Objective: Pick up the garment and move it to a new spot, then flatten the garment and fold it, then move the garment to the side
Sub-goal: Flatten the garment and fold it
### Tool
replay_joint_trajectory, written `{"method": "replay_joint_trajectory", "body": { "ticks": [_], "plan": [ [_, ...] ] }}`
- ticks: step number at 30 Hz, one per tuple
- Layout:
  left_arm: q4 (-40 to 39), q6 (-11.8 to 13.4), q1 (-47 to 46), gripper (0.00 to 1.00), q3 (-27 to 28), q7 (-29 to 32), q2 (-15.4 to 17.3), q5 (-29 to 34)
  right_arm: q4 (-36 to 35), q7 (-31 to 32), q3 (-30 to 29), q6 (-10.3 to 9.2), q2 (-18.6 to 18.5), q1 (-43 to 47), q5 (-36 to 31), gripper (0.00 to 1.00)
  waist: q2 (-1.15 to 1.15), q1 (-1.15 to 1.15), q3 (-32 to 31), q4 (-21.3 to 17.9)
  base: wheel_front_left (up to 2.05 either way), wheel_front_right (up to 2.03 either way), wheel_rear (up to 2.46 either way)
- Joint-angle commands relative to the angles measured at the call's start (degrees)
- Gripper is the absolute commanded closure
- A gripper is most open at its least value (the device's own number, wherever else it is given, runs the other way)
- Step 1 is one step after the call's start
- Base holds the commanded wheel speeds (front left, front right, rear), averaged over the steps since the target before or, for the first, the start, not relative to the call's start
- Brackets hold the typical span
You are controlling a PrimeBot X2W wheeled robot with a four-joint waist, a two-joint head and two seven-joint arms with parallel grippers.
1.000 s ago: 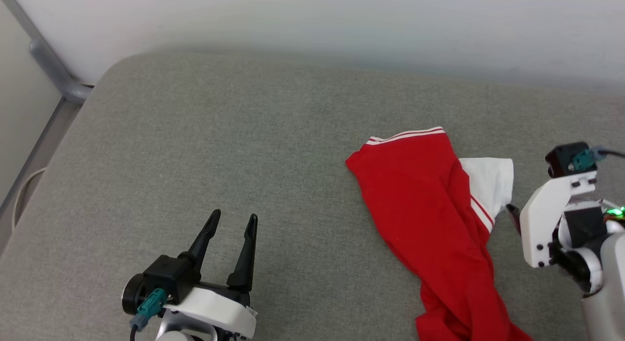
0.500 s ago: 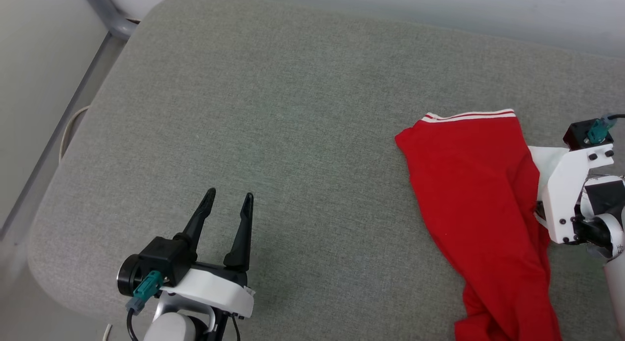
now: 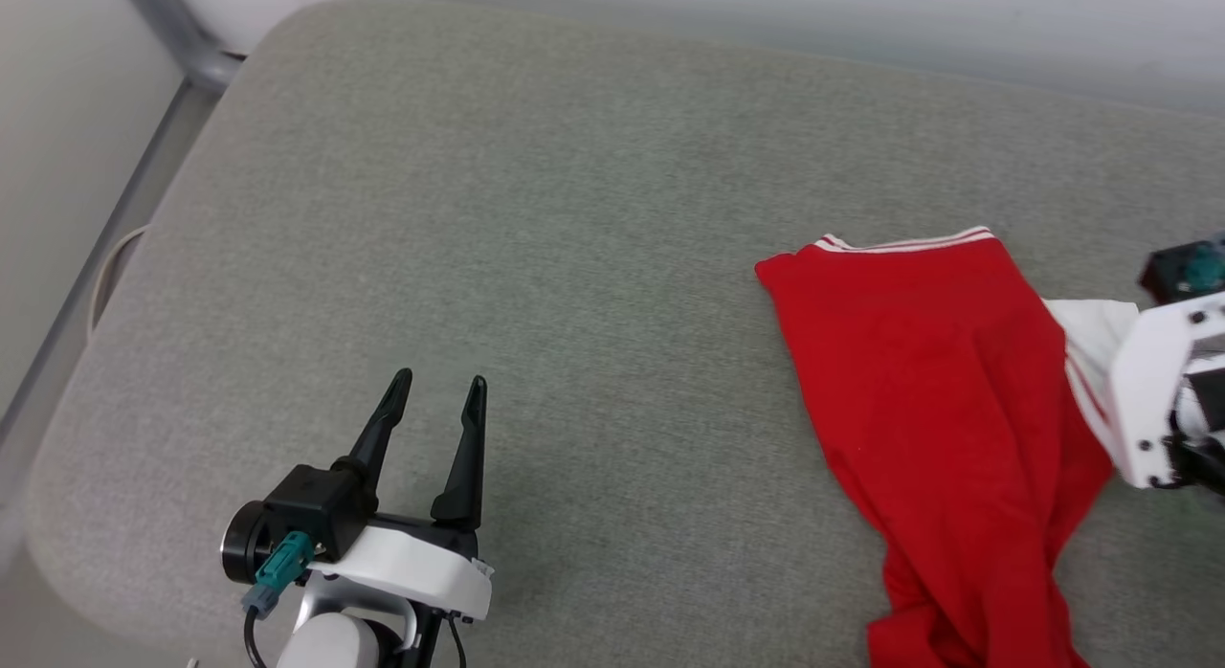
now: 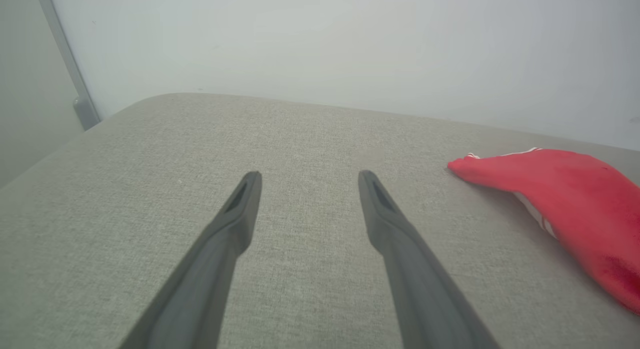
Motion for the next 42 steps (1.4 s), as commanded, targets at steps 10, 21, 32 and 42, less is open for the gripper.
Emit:
{"method": "replay_joint_trajectory", "body": {
  "ticks": [10,21,32,42],
  "plan": [
    [-0.7,-0.3,-0.5,0.00,0.9,-0.2,-0.2,0.8,-2.3,-2.0,-6.2,-0.09,-9.2,2.6,-2.3,1.00,0.00,-0.01,-0.6,-4.8,0.00,0.00,0.00],
    [-0.5,-0.3,-1.8,0.00,0.8,-0.2,-0.4,1.0,2.3,-8.4,-19.3,-0.10,-11.3,4.1,-15.4,1.00,0.00,-0.01,0.8,-5.8,0.00,0.00,0.00],
    [0.0,-0.4,-1.6,0.00,0.1,-0.2,0.4,1.0,4.3,-22.0,-21.5,-0.10,-2.9,1.2,-16.2,0.00,0.00,-0.01,-1.8,-8.1,0.00,0.00,0.00],
    [0.6,-0.4,0.4,0.00,-1.3,-0.2,0.6,-1.7,-6.3,-44.1,-15.3,-0.09,5.2,5.8,-6.3,0.00,0.00,-0.01,-7.3,-12.6,0.00,0.00,0.00]
  ]
}}
